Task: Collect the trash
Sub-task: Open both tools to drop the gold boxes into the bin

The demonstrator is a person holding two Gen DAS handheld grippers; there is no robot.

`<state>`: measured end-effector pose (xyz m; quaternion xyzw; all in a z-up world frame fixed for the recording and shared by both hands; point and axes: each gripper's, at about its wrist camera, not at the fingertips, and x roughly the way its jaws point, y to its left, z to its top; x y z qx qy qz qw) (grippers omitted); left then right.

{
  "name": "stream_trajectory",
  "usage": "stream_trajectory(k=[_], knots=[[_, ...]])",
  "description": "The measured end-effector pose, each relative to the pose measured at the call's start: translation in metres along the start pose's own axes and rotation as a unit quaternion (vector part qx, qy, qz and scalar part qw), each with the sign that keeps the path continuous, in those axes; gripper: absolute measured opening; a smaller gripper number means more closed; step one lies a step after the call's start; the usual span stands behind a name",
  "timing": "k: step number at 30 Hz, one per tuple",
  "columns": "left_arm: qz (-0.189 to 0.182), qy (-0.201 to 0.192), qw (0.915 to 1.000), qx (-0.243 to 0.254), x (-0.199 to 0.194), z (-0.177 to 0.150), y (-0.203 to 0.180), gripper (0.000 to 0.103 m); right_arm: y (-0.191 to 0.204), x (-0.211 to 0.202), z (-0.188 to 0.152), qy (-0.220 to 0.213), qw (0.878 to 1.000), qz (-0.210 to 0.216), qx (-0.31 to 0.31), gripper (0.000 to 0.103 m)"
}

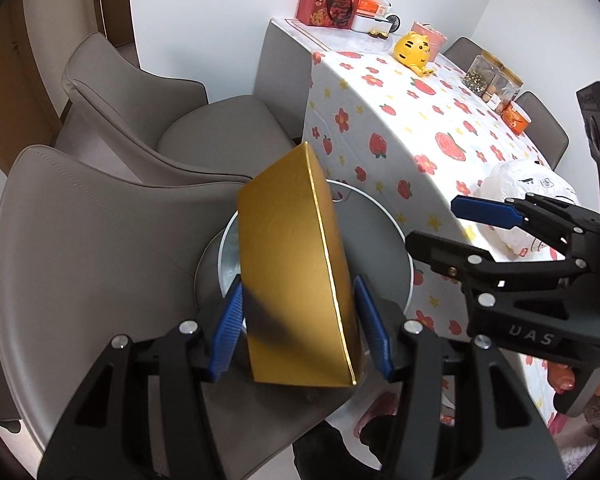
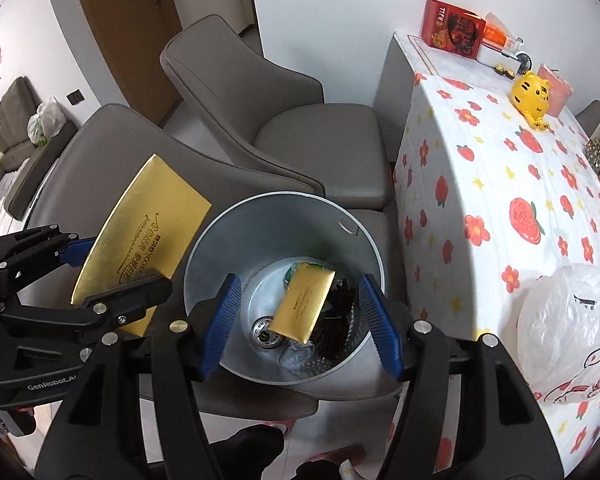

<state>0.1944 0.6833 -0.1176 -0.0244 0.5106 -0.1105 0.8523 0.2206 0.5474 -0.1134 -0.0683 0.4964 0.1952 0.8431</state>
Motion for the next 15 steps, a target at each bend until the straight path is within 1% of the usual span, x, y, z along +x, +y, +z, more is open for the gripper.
stream_trajectory(k=[8,13,15], knots=[[-0.011,0.015,0.9997,0.014,0.019,0.004,-0.004,0.055,-0.01,-0.008,-0.003,-0.001,1.0,-0.017,0.006,0.062],[-0.002,0.033,0.9985,0.043,0.034,0.004,-0.013,0.056,-0.019,-0.019,-0.009,-0.009,0.999,-0.029,0.014,0.062],[-0.005,0.041,0.998,0.048,0.039,0.004,-0.016,0.057,-0.023,-0.025,-0.012,-0.013,0.999,-0.035,0.019,0.062]])
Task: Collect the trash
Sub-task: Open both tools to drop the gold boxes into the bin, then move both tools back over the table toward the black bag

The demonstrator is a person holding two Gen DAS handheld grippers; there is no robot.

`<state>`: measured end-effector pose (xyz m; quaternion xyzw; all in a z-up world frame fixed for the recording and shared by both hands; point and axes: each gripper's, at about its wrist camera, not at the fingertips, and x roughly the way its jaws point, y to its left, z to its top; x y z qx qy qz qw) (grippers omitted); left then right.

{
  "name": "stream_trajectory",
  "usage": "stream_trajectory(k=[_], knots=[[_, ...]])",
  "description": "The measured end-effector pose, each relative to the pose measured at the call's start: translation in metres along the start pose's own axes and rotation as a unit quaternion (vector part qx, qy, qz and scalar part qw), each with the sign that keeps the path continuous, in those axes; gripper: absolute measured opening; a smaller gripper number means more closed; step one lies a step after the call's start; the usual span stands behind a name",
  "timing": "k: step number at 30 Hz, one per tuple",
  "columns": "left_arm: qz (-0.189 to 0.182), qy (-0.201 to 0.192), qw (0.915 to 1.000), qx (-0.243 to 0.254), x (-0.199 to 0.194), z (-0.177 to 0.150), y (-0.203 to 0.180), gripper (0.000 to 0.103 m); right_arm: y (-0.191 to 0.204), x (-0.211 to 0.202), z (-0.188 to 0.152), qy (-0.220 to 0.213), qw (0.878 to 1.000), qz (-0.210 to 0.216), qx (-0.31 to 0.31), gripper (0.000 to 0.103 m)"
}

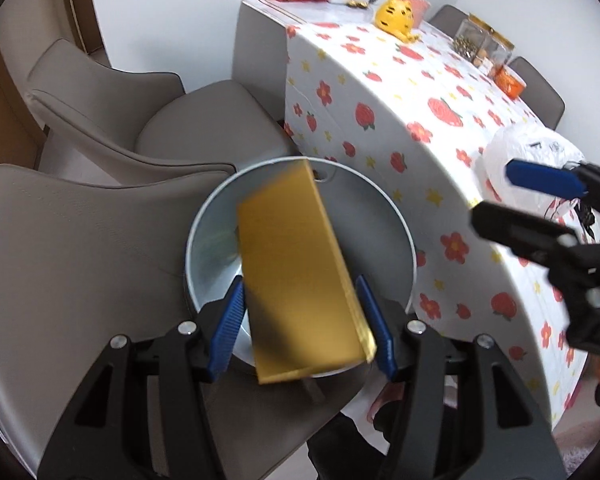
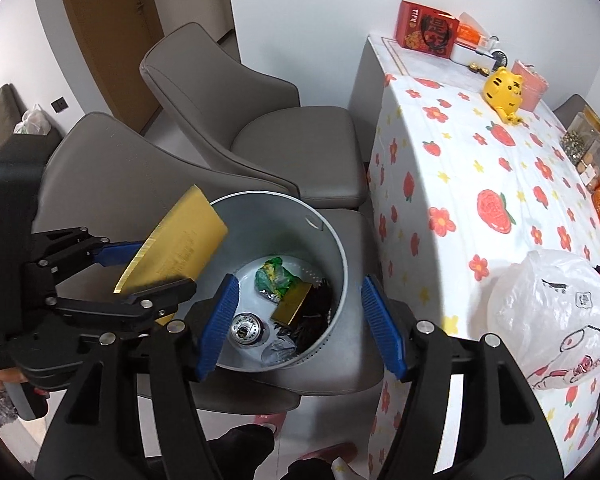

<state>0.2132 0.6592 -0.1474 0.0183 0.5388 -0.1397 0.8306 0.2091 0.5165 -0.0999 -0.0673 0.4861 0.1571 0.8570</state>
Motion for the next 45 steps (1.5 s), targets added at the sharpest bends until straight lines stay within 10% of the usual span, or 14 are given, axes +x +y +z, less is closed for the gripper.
stream_trajectory(k=[4,24,45], knots=[[-0.001,-0.002,1.0,0.005,0.002,0.001,-0.007,0.072,-0.009,-0.01,-0.006,-0.007,1.0,-0.009,0.013,0.062],[-0.03,-0.012,0.995,0.094,-0.002,0.01,-0.089,0.072,-0.064,-0.056,-0.059,-0.033,0.993,-0.05,0.101,0.062],[-0.107,-0.014,0.9692,0.221,0.018,0.002,-0.381,0.072,-0.283,-0.16,-0.221,-0.033,0.953,-0.173,0.246,0.062]])
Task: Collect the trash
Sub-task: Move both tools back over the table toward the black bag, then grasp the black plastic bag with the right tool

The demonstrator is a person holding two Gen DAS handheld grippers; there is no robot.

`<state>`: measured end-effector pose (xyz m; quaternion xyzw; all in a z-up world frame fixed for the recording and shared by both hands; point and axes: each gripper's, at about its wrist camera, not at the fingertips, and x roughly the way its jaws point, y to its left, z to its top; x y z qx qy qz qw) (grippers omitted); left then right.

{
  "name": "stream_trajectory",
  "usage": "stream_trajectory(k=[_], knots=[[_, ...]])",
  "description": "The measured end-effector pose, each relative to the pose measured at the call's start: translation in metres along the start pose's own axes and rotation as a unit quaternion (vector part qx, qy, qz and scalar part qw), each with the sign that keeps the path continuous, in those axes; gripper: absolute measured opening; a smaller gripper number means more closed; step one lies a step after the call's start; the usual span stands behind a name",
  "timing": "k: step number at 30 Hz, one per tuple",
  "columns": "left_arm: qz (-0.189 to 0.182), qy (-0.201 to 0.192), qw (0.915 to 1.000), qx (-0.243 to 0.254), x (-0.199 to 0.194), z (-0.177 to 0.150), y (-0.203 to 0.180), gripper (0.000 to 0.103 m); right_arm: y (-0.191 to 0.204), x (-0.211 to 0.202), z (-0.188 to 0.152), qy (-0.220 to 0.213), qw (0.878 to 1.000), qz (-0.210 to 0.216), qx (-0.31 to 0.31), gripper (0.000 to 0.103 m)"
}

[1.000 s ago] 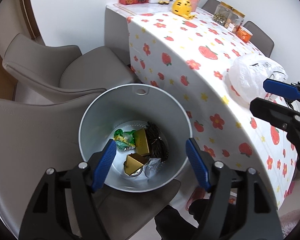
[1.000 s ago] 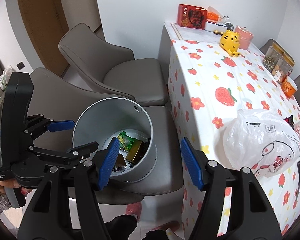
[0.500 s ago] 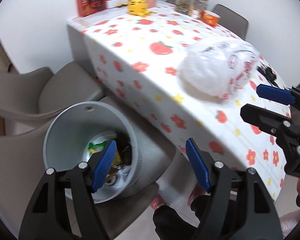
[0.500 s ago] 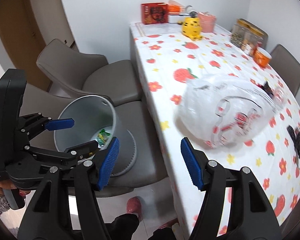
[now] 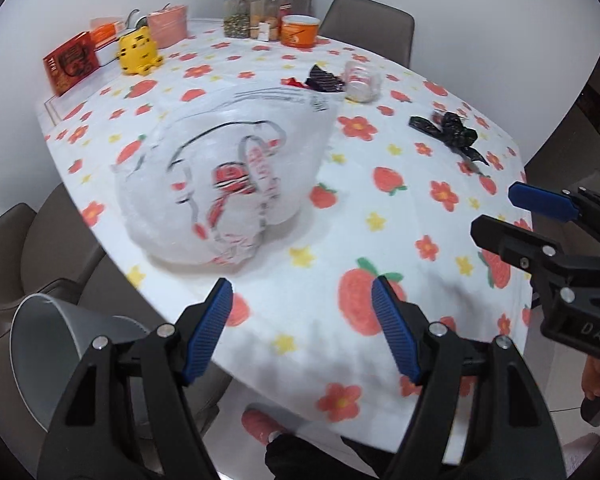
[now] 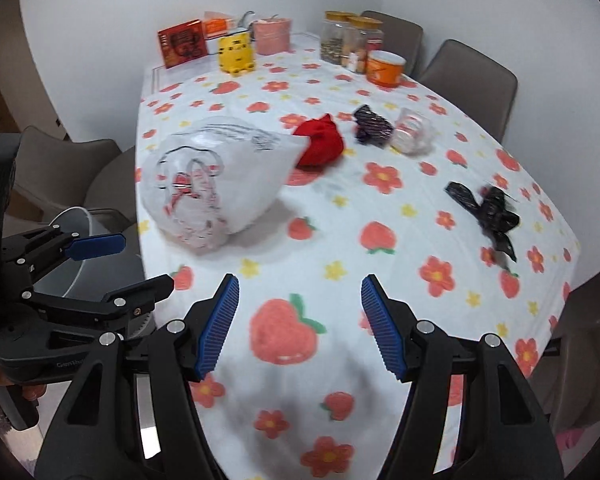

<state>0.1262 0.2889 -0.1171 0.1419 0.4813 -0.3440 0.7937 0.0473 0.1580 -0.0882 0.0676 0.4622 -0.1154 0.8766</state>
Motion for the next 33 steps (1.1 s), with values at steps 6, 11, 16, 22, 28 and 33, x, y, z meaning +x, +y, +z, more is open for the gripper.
stream_trajectory(k=[6,11,16,22,28,33], knots=[[-0.022,0.003,0.9994,0.025,0.028,0.025,-0.072,0.072,-0.087,-0.005,-0.016,0.004,0.998,-0.047,0.039,0.062],[-0.032,0.014,0.9984,0.044,0.049,0.047,-0.114,0.072,-0.14,0.0,-0.023,0.009,0.993,-0.076,0.086,0.062],[-0.041,0.021,0.9968,0.065,0.071,0.072,-0.136,0.072,-0.169,0.011,-0.019,0.012,0.989,-0.086,0.122,0.062],[-0.048,0.022,0.9956,0.077,0.092,0.102,-0.14,0.072,-0.192,0.033,-0.006,0.017,0.984,-0.095,0.15,0.062],[-0.061,0.025,0.9939,0.089,0.113,0.13,-0.139,0.072,-0.205,0.058,0.011,0.022,0.981,-0.106,0.161,0.062],[-0.065,0.029,0.9928,0.096,0.132,0.149,-0.137,0.072,-0.213,0.073,0.026,0.023,0.98,-0.107,0.164,0.062]])
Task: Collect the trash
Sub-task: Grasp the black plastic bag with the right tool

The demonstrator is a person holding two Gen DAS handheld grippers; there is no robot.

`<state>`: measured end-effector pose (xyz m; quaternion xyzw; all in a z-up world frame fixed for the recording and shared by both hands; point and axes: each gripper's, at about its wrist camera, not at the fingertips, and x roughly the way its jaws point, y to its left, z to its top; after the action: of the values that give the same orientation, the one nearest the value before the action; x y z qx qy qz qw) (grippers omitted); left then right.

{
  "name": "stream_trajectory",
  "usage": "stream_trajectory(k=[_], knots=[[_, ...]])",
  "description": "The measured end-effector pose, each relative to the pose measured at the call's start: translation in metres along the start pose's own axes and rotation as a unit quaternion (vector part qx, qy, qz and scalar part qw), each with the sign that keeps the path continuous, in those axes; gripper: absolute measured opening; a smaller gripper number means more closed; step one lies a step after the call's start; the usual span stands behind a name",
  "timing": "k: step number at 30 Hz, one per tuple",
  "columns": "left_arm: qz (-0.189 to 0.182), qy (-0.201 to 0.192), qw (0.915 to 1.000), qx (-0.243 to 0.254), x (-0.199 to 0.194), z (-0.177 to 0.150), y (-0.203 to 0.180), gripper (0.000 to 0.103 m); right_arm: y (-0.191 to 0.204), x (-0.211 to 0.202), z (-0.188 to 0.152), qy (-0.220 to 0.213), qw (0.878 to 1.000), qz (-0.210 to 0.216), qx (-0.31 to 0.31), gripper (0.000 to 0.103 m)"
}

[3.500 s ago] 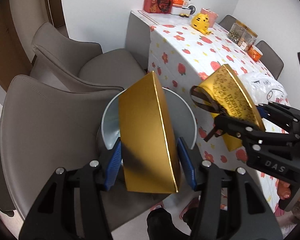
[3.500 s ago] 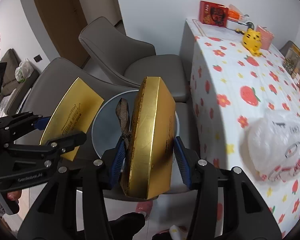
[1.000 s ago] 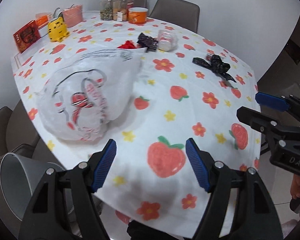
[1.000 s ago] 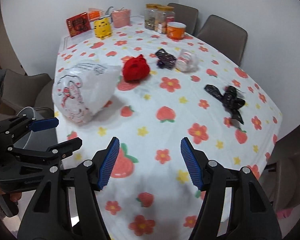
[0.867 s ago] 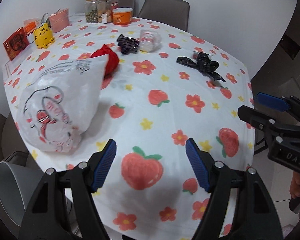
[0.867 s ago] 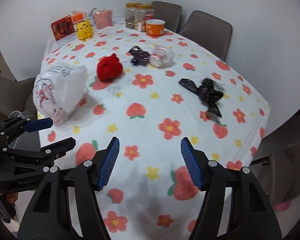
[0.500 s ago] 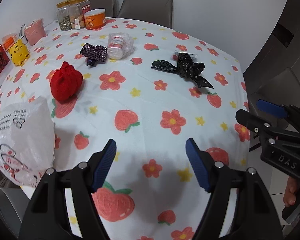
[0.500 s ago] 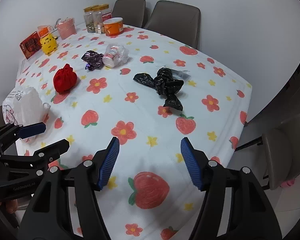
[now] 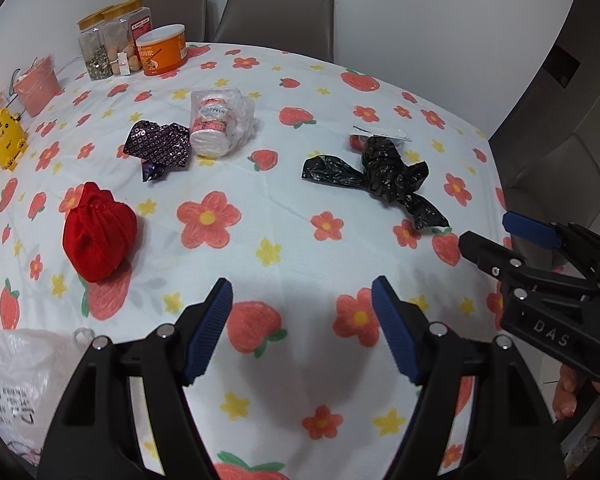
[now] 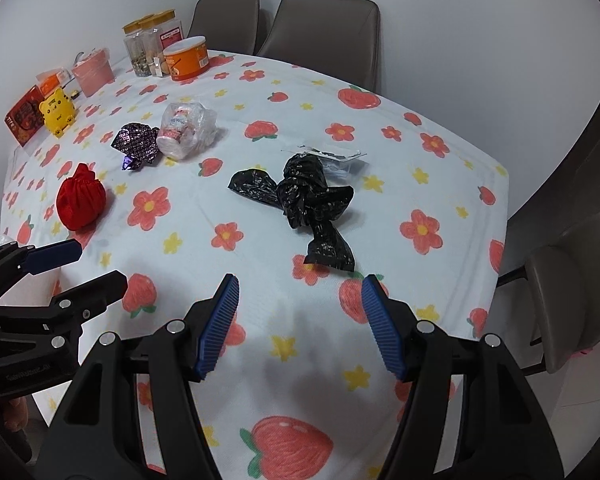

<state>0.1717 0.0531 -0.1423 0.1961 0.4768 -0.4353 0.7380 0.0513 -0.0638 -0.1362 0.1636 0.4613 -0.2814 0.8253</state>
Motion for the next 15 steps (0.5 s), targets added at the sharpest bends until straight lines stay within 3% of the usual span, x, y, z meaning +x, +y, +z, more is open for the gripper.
stream_trajectory(k=[15], knots=[[0.0,0.02,0.9996,0.021,0.064,0.048,0.005,0.072,-0.016,0.06,0.033,0.018,1.0,-0.007,-0.003,0.062]])
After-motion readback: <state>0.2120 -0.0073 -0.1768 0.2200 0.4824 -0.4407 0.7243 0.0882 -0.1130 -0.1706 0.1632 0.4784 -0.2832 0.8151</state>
